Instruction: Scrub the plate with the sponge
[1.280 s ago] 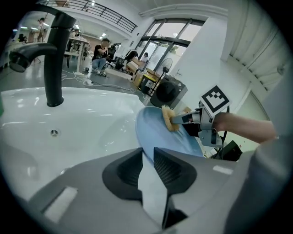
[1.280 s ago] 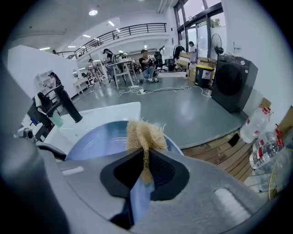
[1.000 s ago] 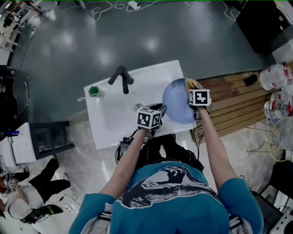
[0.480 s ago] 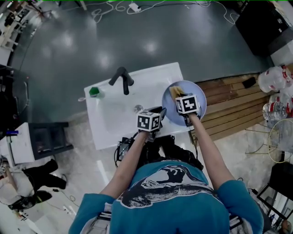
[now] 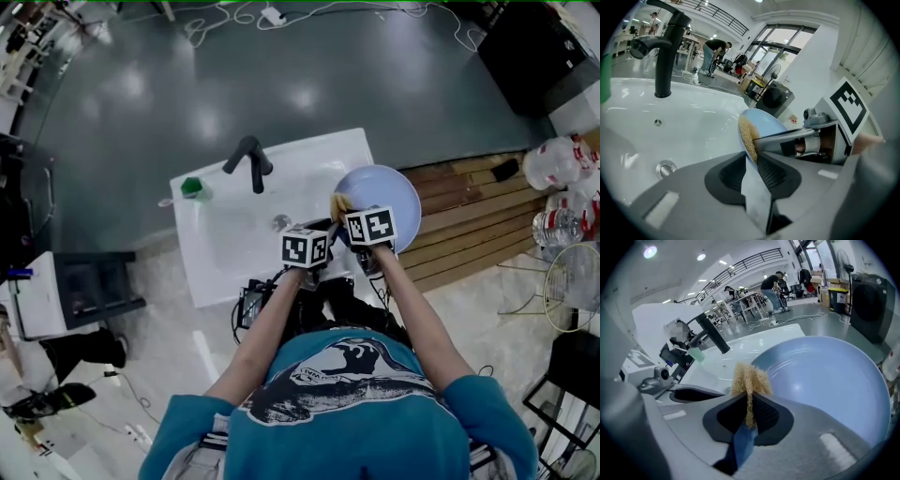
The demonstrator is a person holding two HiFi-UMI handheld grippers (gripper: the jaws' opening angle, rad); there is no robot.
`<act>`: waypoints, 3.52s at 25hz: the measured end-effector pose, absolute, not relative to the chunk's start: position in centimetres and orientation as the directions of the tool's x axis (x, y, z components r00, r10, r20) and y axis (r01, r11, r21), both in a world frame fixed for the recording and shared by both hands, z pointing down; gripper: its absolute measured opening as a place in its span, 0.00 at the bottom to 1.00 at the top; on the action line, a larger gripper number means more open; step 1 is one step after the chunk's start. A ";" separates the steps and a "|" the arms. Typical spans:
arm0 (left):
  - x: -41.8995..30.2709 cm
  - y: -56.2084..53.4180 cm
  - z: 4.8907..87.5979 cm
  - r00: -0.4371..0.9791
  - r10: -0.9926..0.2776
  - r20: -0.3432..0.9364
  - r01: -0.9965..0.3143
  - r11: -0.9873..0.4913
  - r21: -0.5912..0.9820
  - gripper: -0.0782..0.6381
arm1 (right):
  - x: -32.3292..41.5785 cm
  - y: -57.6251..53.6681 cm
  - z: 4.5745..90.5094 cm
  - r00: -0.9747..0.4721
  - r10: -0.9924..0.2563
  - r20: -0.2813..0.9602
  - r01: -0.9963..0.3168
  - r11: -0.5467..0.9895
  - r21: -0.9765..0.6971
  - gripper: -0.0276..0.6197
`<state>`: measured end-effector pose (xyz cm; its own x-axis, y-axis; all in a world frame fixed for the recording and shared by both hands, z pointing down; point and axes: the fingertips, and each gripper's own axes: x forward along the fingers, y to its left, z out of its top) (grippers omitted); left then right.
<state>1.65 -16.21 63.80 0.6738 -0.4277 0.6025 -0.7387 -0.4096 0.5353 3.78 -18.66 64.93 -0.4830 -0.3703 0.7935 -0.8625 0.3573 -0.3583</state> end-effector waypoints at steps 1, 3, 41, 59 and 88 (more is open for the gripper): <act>1.7 -16.2 63.8 0.674 -0.427 0.603 -0.738 -0.409 0.536 0.24 | 3.8 -18.6 64.9 -0.496 -0.366 0.787 -0.858 0.346 -0.379 0.09; 1.7 -16.1 63.8 0.673 -0.428 0.602 -0.739 -0.403 0.540 0.24 | 3.9 -18.6 64.9 -0.515 -0.357 0.780 -0.849 0.335 -0.407 0.09; 1.4 -16.3 63.8 0.666 -0.462 0.585 -0.737 -0.285 0.613 0.20 | 13.6 -17.1 64.5 -0.242 -0.463 0.853 -0.939 0.333 -0.085 0.09; 1.4 -16.5 64.0 0.654 -0.479 0.585 -0.736 -0.225 0.638 0.19 | 6.6 -14.3 64.7 -0.490 -0.340 0.803 -0.855 0.364 -0.369 0.09; 0.3 -17.4 64.0 0.554 -0.583 0.594 -0.759 -0.059 0.649 0.15 | 18.5 -14.0 64.5 -0.200 -0.395 0.896 -0.930 0.366 -0.046 0.09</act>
